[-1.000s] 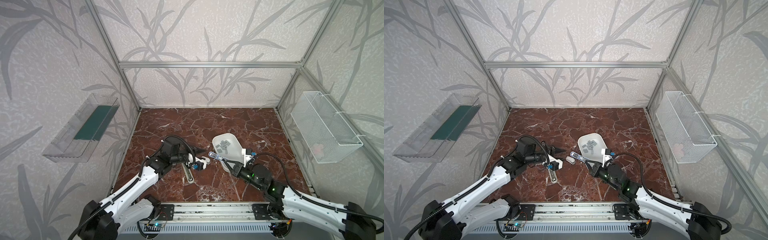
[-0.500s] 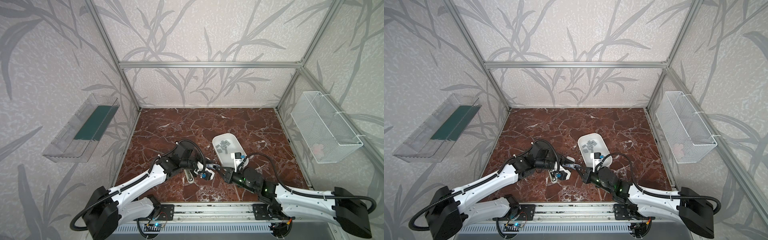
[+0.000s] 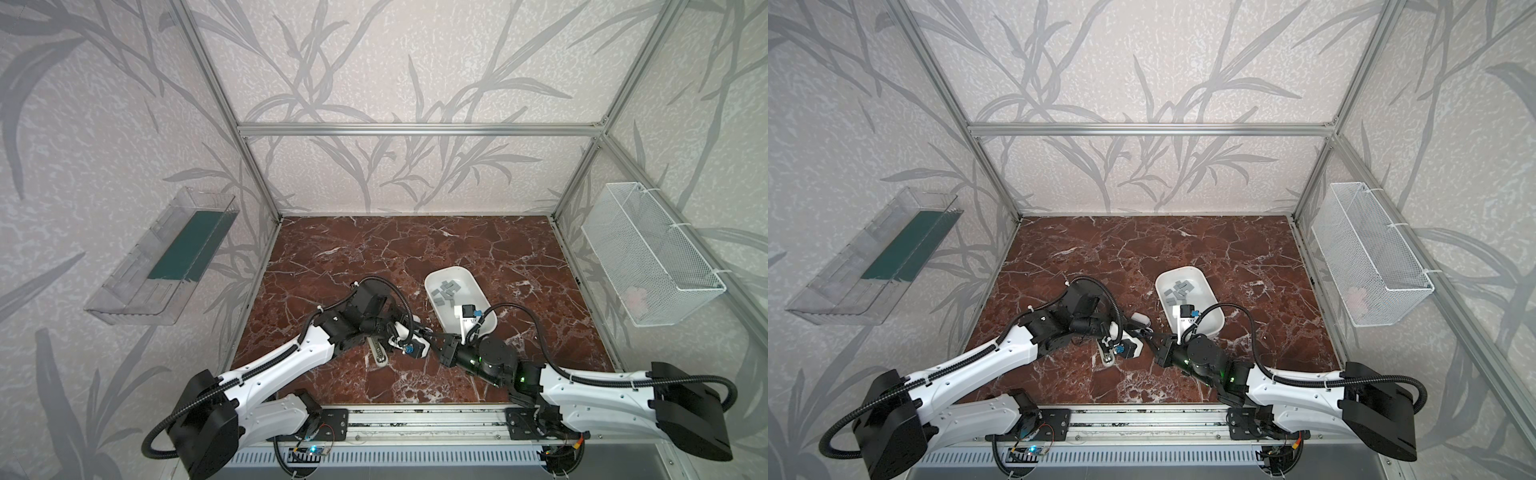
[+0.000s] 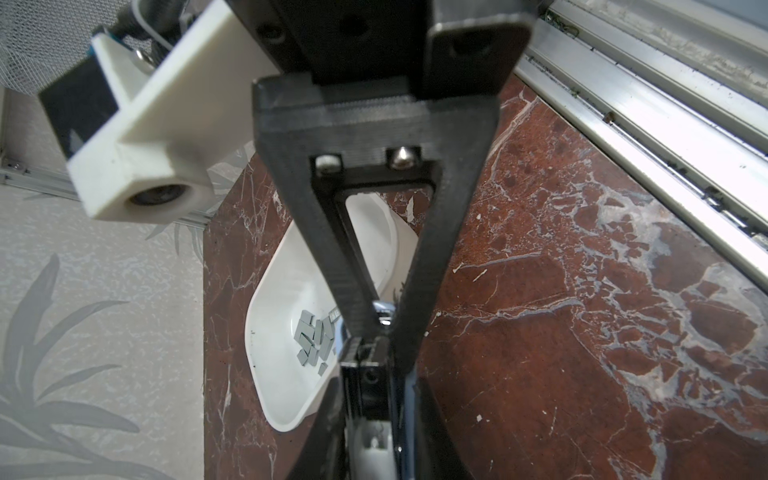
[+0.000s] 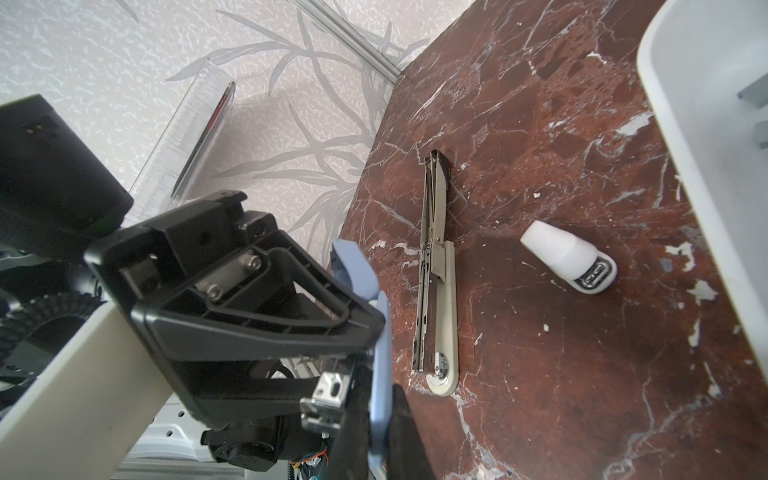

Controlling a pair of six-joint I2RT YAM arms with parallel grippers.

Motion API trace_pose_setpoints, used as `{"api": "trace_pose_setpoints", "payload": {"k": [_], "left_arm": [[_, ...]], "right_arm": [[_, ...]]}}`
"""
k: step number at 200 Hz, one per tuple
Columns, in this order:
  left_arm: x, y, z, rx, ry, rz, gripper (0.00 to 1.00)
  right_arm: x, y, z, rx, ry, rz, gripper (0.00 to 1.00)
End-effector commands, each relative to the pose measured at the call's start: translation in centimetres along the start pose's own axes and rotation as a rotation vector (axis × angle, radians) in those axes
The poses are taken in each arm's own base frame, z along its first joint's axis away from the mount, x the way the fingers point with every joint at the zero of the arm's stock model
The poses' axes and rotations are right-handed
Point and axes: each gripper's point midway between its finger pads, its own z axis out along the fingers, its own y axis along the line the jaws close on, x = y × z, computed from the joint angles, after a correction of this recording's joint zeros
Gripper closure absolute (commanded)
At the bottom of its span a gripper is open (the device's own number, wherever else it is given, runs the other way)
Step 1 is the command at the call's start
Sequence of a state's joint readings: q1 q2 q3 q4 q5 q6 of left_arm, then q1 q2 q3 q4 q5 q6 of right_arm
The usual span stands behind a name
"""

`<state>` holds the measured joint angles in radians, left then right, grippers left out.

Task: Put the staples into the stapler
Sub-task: 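Pull the light-blue stapler's top open with the right gripper while left holds base, then release the top with the right gripper while the left lowers the light-blue stapler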

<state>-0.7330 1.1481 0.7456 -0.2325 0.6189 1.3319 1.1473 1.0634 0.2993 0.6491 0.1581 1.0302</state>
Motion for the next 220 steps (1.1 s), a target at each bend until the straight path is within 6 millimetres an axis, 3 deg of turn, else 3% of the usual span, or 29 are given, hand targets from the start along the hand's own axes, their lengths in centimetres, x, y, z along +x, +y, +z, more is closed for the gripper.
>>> {"api": "trace_pose_setpoints", "payload": {"k": [1,43,92,130,166,193,220], "left_arm": [[-0.8,-0.2,-0.3,0.029,-0.019,0.023,0.97],[-0.3,-0.4,-0.5,0.030,0.004,0.032,1.00],[3.2,-0.9,-0.5,0.055,0.088,-0.010,1.00],[6.0,-4.7,0.6,0.217,0.161,0.029,1.00],[6.5,-6.1,1.0,0.317,0.163,0.032,1.00],[8.3,-9.7,2.2,0.463,0.238,0.171,1.00],[9.5,-12.6,2.8,0.638,0.291,0.189,1.00]], "right_arm": [[-1.1,2.1,-0.1,-0.048,-0.036,-0.014,1.00],[-1.8,1.2,-1.0,0.004,-0.065,-0.024,0.78],[-3.7,-0.9,-3.6,0.090,-0.171,-0.032,0.66],[-5.1,-1.6,-5.7,0.124,-0.236,-0.052,0.61],[-5.6,-1.3,-6.5,0.119,-0.245,-0.078,0.60],[-5.9,-1.5,-6.7,0.133,-0.256,-0.085,0.60],[-6.0,-1.4,-6.9,0.129,-0.256,-0.086,0.59]]}}
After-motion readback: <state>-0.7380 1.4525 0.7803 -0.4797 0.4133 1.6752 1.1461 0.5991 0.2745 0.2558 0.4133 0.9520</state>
